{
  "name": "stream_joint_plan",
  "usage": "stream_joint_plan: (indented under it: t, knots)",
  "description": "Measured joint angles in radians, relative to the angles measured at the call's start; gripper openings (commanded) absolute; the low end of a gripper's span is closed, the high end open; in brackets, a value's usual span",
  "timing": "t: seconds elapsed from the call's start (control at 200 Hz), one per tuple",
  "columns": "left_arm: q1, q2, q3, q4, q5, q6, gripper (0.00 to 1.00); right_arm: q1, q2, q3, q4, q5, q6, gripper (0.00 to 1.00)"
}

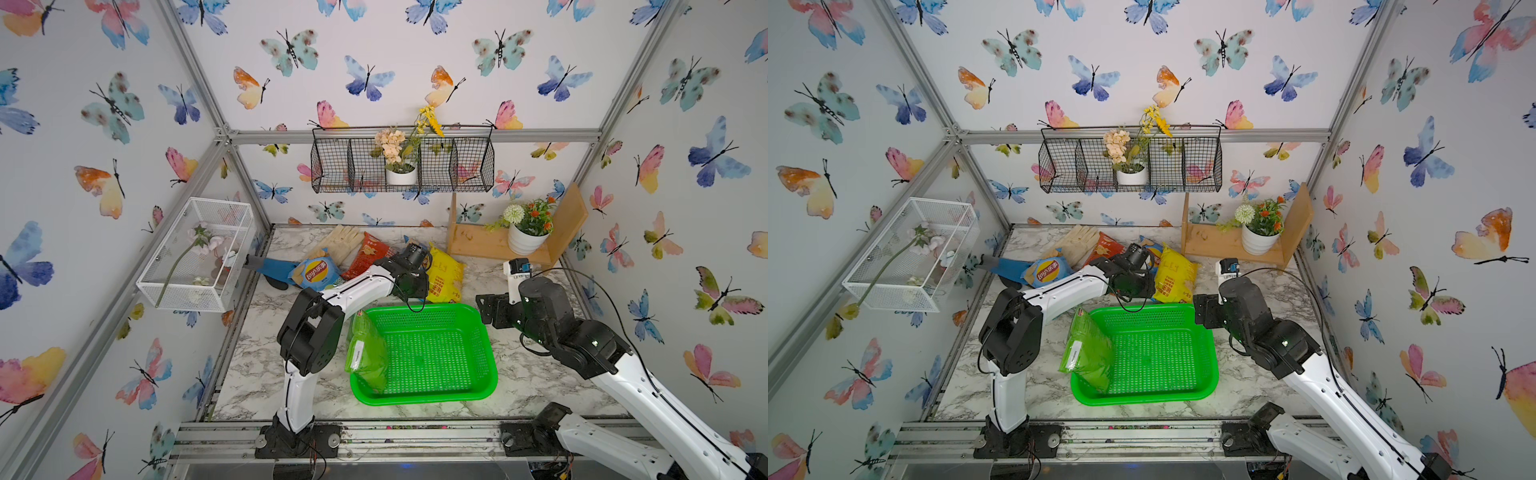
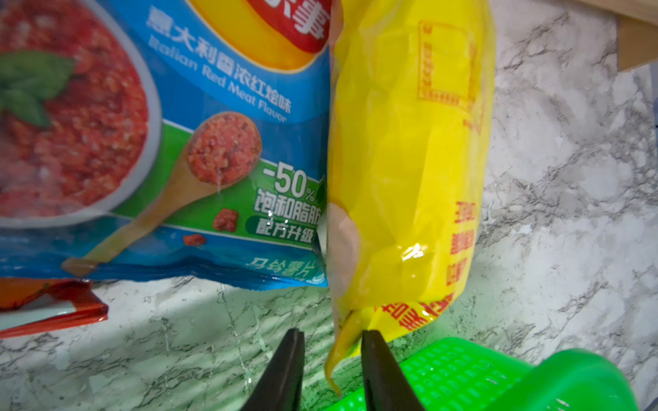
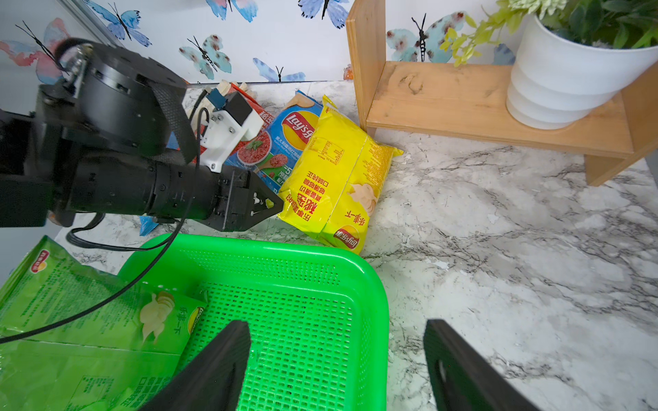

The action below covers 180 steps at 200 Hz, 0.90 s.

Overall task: Put the potato chips into the basket
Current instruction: Pick up the potato chip from the center of the board.

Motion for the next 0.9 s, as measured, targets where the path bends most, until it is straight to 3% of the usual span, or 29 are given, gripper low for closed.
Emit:
stream_joint_plan:
  t: [0.135,0.2,0.521,0.901]
  knots:
    - [0.0,0.012,-0.013,0.006,0.006,-0.01,0.13,0.0,-0.004,0.0,0.0,0.0,0.0,0.82]
    - [0.001,0.012,-0.01,0.009,0.008,-0.014,0.0,0.0,-0.007,-0.002,0.0,0.0,0.0,0.82]
    - [0.009,-0.009,0.009,0.017,0.039,-0.025,0.0,0.0,-0.036,-0.026,-0.004,0.0,0.0,0.82]
    - [0.01,-0.222,0.086,0.016,0.095,-0.037,0.0,0.0,0.026,-0.025,0.005,-0.02,-0.051,0.79]
